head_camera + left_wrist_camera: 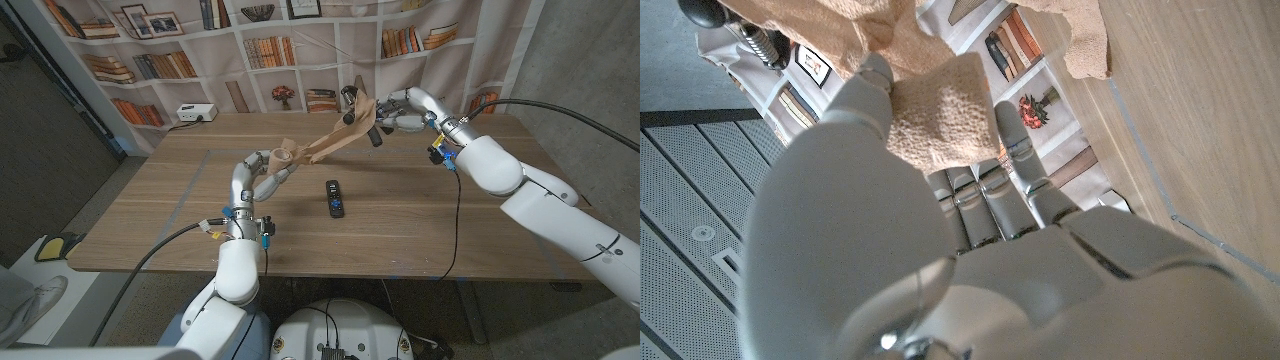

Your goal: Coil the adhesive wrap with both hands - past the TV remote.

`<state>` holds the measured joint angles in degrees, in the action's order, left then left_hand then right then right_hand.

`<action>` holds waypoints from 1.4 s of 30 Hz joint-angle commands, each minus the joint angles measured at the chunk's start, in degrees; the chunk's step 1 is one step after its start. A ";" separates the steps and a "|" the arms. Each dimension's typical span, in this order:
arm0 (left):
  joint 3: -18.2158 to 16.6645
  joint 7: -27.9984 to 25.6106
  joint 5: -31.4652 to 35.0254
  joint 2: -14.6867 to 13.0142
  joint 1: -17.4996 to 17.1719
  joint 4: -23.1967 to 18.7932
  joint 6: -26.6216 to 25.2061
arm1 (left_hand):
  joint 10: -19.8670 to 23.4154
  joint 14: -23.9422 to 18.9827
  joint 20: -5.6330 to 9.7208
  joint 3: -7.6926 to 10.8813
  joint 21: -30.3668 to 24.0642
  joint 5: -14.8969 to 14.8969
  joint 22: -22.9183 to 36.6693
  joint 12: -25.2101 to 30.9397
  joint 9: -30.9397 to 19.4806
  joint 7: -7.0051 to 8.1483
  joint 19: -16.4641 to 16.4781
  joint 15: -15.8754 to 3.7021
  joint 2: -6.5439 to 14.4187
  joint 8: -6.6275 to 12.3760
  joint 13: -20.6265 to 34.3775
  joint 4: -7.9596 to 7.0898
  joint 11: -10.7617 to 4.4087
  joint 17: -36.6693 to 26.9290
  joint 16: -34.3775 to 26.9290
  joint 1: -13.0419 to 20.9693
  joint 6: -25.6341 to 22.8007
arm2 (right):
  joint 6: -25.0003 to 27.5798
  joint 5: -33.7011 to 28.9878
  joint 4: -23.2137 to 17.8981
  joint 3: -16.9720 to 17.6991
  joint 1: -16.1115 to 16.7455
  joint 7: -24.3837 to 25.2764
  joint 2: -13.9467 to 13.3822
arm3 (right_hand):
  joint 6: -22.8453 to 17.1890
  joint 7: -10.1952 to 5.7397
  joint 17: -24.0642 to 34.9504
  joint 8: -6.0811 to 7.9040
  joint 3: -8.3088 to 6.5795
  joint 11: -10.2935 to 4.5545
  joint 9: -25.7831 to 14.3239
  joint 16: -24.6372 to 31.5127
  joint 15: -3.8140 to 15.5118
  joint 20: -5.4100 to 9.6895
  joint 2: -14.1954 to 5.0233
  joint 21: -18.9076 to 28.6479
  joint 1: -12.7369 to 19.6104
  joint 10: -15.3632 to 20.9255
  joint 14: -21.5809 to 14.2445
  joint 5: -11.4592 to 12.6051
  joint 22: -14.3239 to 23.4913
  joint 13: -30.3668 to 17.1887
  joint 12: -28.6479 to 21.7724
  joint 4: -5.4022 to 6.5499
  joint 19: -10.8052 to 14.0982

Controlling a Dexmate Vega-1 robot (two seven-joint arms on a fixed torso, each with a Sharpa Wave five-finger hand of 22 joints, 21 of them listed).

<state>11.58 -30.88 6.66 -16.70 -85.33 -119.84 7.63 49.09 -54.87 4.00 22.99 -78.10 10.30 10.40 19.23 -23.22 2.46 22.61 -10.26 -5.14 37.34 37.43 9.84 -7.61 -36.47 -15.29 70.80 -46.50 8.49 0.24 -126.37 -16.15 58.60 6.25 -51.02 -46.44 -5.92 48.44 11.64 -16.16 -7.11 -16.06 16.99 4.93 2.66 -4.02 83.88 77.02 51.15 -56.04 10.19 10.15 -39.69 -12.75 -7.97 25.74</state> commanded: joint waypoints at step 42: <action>1.38 -0.03 0.41 2.58 8.10 8.61 -3.80 | 1.22 -4.15 -0.08 -0.03 -0.91 0.55 0.01 -0.75 0.04 -0.42 -0.81 -2.78 11.60 0.63 0.27 -0.35 -0.02 -0.31 -0.01 11.57 -1.65 | -3.08 5.39 -3.22 2.88 6.18 -4.56 -4.55 | -0.13 -0.18 0.30 0.21 -7.69 -0.11 -0.25 0.11 8.67 6.30 -2.03 0.49 1.86 0.78 -3.94 0.36 -0.03 -0.33 -0.22 -1.24 -0.30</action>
<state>12.69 -31.41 6.88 -14.64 -79.38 -113.22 4.29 49.86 -55.39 3.89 22.97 -78.45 10.59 10.40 18.81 -23.01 2.49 22.09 -10.15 -5.17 37.39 37.45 9.86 -7.68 -36.51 -15.26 70.84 -46.92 5.26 4.36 -129.38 -13.35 64.04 2.70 -55.16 -46.43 -5.91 48.44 11.59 -16.16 -7.11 -16.07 16.55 5.13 2.66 -4.02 84.25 77.03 51.15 -56.24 10.20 10.15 -39.73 -12.74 -7.97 25.74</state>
